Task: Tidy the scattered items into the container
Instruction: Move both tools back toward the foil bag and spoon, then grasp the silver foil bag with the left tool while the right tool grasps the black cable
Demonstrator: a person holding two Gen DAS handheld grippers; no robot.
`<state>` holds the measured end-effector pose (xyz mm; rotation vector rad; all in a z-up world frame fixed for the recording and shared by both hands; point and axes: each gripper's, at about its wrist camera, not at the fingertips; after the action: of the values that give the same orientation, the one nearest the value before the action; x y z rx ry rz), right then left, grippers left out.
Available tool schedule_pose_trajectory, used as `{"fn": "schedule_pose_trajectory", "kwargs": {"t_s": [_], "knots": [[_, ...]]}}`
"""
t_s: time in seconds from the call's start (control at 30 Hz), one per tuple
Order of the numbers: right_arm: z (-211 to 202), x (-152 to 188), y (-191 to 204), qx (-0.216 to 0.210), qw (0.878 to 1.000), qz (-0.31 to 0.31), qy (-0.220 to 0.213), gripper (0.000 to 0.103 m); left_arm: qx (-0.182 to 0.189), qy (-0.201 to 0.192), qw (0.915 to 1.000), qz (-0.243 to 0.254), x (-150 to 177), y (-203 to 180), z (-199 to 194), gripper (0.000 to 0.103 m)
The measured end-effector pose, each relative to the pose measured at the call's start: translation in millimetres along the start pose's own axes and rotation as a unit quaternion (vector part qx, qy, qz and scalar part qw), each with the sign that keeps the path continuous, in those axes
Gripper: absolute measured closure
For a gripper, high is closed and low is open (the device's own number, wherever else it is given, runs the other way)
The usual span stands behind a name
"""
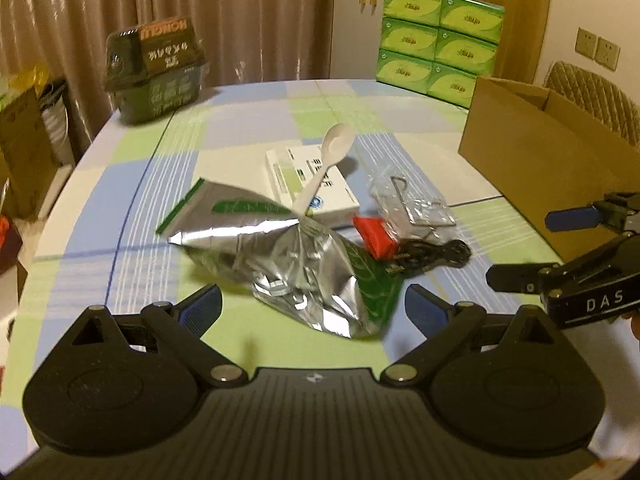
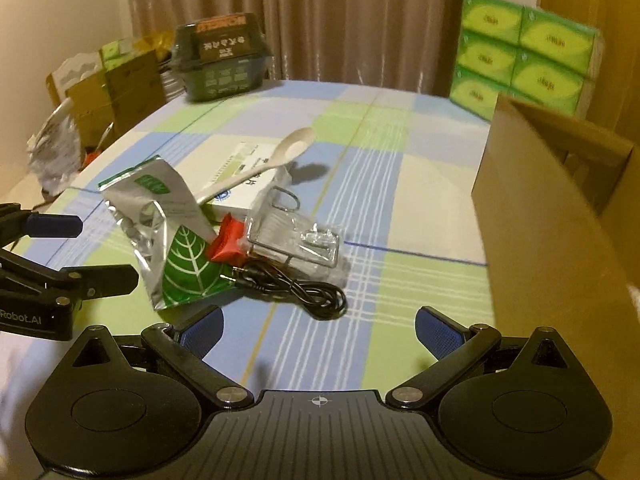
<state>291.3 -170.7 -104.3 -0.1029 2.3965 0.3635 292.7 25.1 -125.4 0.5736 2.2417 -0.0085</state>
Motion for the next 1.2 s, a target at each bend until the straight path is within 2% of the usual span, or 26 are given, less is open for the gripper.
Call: {"fn": "schedule_pose_trajectory", "kwargs": {"t_s": [0.3,0.4,0.5,0.77,0.83,0.97,1.0,1.07,1.13,1.2], "knots": [[22,-5,0,-0.009,1.000,-0.015,-0.012,0.010,0.010,0.006,0.9995,-0.030,9,10,22,0.007],[30,-6,-1,-0.010,1.000,-0.022,-0.004,0.010,0.027,0.009,0.9971,-0.071,13,19,28,0.007],[35,-4,-1,-0.007,0.999,-0.032,-0.001,0.010,0.042,0.007,0.9913,-0.125,17,31,34,0.007],[39,4,3,-0.006,0.999,-0.050,-0.001,0.010,0.048,-0.009,0.9703,-0.237,18,54,55,0.007],[40,5,4,-0.007,0.999,-0.051,-0.001,0.010,0.045,-0.005,0.9685,-0.245,17,56,60,0.007],[46,4,6,-0.005,0.998,-0.060,-0.001,0.010,0.038,-0.004,0.9714,-0.234,14,56,63,0.009],[48,4,7,-0.006,0.998,-0.064,-0.001,0.010,0.038,-0.004,0.9723,-0.231,14,55,63,0.012],[50,4,10,-0.008,0.997,-0.075,0.001,0.018,0.049,-0.005,0.9743,-0.220,13,54,62,0.022],[54,5,12,-0.008,0.996,-0.093,0.006,0.031,0.058,-0.002,0.9740,-0.219,13,55,61,0.029],[53,6,12,-0.011,0.995,-0.095,0.006,0.036,0.069,0.001,0.9747,-0.213,12,56,59,0.033]]}}
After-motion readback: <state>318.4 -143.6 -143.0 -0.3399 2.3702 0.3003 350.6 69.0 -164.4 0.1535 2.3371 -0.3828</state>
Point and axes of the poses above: each gripper's, at about its wrist camera, not at the fingertips, and z roughly the way its jaws point, y to its left, x to its underside, and after that the axes turned 15 degrees about z, right-handed
